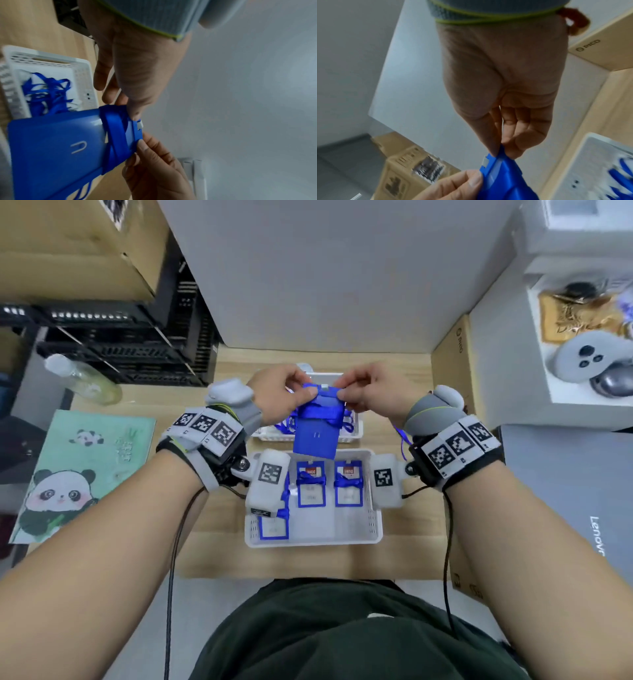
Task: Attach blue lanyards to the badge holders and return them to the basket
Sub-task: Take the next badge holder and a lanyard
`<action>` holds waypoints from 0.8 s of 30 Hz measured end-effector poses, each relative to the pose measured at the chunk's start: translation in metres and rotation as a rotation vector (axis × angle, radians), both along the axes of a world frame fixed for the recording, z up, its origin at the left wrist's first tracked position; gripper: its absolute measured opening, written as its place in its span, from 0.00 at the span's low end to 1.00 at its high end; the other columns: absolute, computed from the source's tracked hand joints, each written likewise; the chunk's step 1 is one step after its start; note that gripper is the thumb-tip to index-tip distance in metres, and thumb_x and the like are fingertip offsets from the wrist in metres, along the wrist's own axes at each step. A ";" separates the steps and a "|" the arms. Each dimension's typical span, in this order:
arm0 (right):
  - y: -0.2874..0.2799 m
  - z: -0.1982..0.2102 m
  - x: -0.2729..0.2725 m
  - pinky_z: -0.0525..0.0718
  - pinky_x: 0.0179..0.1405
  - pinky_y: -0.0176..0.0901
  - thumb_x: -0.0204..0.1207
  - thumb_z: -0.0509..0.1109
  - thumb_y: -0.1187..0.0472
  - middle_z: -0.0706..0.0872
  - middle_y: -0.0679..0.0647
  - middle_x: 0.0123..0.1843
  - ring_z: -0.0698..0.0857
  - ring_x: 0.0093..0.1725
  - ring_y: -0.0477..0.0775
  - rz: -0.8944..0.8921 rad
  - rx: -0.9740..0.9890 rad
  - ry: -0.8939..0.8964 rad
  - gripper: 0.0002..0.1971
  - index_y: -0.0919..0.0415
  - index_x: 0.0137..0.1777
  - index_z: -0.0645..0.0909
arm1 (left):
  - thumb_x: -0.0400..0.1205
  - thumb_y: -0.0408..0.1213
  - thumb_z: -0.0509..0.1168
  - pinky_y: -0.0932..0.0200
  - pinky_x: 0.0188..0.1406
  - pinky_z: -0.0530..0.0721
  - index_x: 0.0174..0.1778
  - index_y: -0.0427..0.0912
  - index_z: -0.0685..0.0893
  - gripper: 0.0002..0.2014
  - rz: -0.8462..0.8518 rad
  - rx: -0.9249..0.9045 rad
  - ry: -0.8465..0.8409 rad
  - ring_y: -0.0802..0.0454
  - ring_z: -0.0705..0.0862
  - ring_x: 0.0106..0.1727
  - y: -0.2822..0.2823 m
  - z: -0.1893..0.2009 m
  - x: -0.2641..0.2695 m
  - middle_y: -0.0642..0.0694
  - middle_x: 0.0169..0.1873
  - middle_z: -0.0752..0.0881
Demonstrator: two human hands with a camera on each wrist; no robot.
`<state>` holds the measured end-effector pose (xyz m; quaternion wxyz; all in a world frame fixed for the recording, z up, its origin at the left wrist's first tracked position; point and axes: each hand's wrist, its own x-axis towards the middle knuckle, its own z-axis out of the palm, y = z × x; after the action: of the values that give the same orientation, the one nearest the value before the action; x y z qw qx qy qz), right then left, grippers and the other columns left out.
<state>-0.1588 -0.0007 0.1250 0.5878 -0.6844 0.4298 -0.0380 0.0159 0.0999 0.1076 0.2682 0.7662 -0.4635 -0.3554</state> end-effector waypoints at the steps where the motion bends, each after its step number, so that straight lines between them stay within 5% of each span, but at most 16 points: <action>1: -0.002 0.010 -0.001 0.82 0.33 0.34 0.77 0.70 0.72 0.84 0.56 0.35 0.81 0.31 0.47 -0.005 -0.013 -0.031 0.07 0.60 0.45 0.84 | 0.79 0.47 0.70 0.55 0.42 0.80 0.45 0.49 0.87 0.06 -0.011 -0.009 0.019 0.54 0.81 0.35 -0.004 0.008 0.001 0.53 0.34 0.86; 7: -0.012 0.046 -0.002 0.78 0.33 0.35 0.76 0.71 0.69 0.83 0.51 0.39 0.79 0.32 0.46 -0.045 -0.290 -0.155 0.08 0.55 0.48 0.83 | 0.81 0.44 0.70 0.60 0.34 0.79 0.37 0.50 0.82 0.08 0.046 -0.138 0.097 0.57 0.84 0.28 -0.017 0.043 -0.002 0.45 0.30 0.88; 12: -0.005 0.051 0.008 0.80 0.53 0.41 0.76 0.73 0.56 0.75 0.50 0.53 0.82 0.46 0.47 0.086 -0.477 -0.118 0.06 0.41 0.45 0.85 | 0.81 0.40 0.69 0.58 0.33 0.79 0.36 0.49 0.81 0.08 0.141 -0.241 0.124 0.57 0.84 0.24 -0.021 0.057 -0.003 0.46 0.27 0.87; 15: 0.001 0.053 0.012 0.71 0.50 0.37 0.80 0.71 0.52 0.74 0.49 0.52 0.73 0.43 0.37 0.171 -0.534 -0.058 0.06 0.44 0.40 0.83 | 0.80 0.40 0.69 0.58 0.33 0.82 0.34 0.49 0.80 0.09 0.183 -0.284 0.083 0.59 0.83 0.22 -0.023 0.063 -0.005 0.50 0.24 0.87; 21: 0.006 0.055 0.015 0.74 0.41 0.51 0.85 0.60 0.45 0.74 0.51 0.31 0.77 0.40 0.59 0.285 -0.621 0.103 0.26 0.63 0.32 0.83 | 0.80 0.43 0.69 0.54 0.36 0.79 0.34 0.50 0.79 0.09 0.178 -0.301 -0.187 0.50 0.79 0.29 -0.018 0.073 -0.010 0.52 0.24 0.82; 24: 0.005 0.049 0.014 0.77 0.37 0.54 0.84 0.55 0.37 0.76 0.54 0.24 0.76 0.29 0.57 0.294 -0.590 0.212 0.35 0.67 0.28 0.79 | 0.81 0.43 0.67 0.57 0.36 0.75 0.40 0.49 0.79 0.06 0.104 -0.292 -0.329 0.52 0.78 0.31 -0.015 0.078 -0.013 0.55 0.25 0.79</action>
<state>-0.1450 0.0040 0.1739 0.3160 -0.8796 0.3557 -0.0041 0.0030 0.0848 0.1854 0.3149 0.7899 -0.5072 -0.1403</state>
